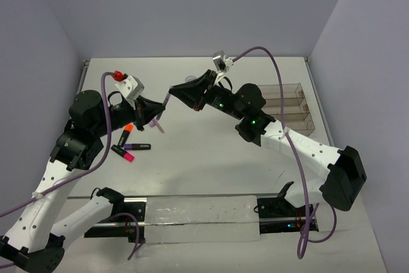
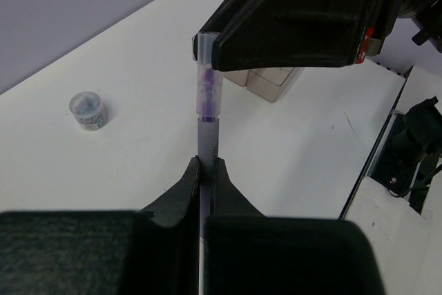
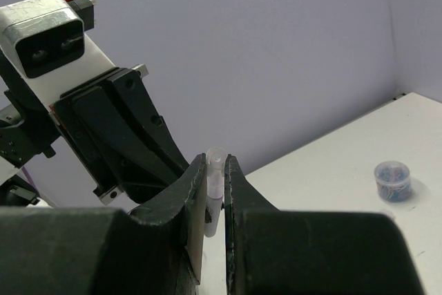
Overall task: Sort the stationery into containers
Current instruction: Close the pen cap on the pen.
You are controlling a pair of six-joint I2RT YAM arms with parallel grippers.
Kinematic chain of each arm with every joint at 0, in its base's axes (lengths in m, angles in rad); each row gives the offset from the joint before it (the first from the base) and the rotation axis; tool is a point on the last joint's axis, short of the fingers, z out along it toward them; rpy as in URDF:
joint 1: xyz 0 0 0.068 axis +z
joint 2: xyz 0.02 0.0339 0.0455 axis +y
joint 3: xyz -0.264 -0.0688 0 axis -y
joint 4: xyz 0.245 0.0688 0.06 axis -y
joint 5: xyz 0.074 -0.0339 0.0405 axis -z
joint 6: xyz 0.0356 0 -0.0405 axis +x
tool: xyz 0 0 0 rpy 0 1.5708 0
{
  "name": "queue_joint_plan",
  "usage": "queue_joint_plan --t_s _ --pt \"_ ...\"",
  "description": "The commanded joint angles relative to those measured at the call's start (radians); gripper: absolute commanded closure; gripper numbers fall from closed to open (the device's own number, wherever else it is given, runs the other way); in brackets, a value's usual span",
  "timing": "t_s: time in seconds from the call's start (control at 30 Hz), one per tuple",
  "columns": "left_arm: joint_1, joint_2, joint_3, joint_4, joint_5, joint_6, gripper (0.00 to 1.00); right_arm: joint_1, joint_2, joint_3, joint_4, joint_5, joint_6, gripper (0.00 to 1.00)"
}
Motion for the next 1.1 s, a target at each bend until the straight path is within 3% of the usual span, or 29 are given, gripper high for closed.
queue_joint_plan --t_s 0.0,0.73,1.07 --pt "0.001 -0.005 0.017 0.140 -0.010 -0.071 1.00 0.007 0.010 0.014 0.017 -0.031 0.006 1.00" --pt "0.001 0.014 0.075 0.179 -0.096 -0.001 1.00 0.055 0.065 -0.015 -0.069 -0.073 -0.017 1.00" --pt "0.001 0.018 0.104 0.208 -0.173 0.130 1.00 0.096 0.079 0.009 -0.156 -0.057 -0.068 1.00"
